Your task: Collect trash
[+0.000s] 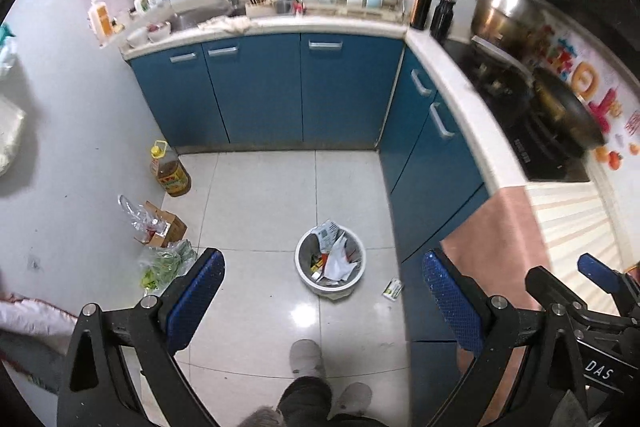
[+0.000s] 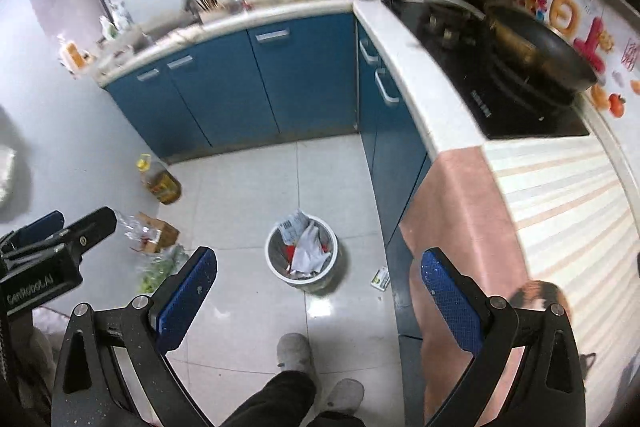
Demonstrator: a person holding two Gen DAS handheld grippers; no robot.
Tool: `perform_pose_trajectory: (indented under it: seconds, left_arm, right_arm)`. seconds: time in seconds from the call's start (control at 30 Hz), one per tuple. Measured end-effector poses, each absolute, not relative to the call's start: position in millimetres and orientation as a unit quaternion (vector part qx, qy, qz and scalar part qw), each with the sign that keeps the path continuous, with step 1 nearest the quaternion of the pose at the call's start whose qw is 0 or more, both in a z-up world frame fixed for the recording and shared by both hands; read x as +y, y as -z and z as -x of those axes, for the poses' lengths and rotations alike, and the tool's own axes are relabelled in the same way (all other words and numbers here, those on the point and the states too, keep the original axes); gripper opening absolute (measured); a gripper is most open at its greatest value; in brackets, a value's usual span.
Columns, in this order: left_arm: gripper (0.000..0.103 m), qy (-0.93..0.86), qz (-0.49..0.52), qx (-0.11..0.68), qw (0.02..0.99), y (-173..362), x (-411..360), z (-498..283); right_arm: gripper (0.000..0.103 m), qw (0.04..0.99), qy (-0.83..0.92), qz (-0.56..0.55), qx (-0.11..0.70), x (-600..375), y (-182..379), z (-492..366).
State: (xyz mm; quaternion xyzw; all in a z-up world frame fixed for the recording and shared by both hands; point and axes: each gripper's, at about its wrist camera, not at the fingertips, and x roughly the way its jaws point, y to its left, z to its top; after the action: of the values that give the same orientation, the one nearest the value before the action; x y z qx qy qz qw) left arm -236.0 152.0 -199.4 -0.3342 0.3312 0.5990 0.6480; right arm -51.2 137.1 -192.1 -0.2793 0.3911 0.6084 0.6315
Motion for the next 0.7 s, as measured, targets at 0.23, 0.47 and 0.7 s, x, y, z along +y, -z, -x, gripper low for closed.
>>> perform_pose_trajectory:
  seconds: [0.23, 0.47, 0.7]
  left_arm:
    - [0.101, -0.604, 0.336, 0.335, 0.640, 153.1, 109.8, 229.8]
    - [0.101, -0.568, 0.357, 0.308, 0.675, 114.9, 89.2, 246.2]
    - [0.101, -0.538, 0.393, 0.287, 0.688, 88.1, 71.7, 271.4]
  right_arm:
    - [0.103, 0.609, -0.642, 0.260, 0.387, 87.1, 133.7, 46.5]
    - [0.103, 0.562, -0.673, 0.247, 0.412, 66.0, 91.7, 52.8]
    - [0.103, 0.547, -0.684, 0.235, 0.421, 52.4, 62.1, 64.7]
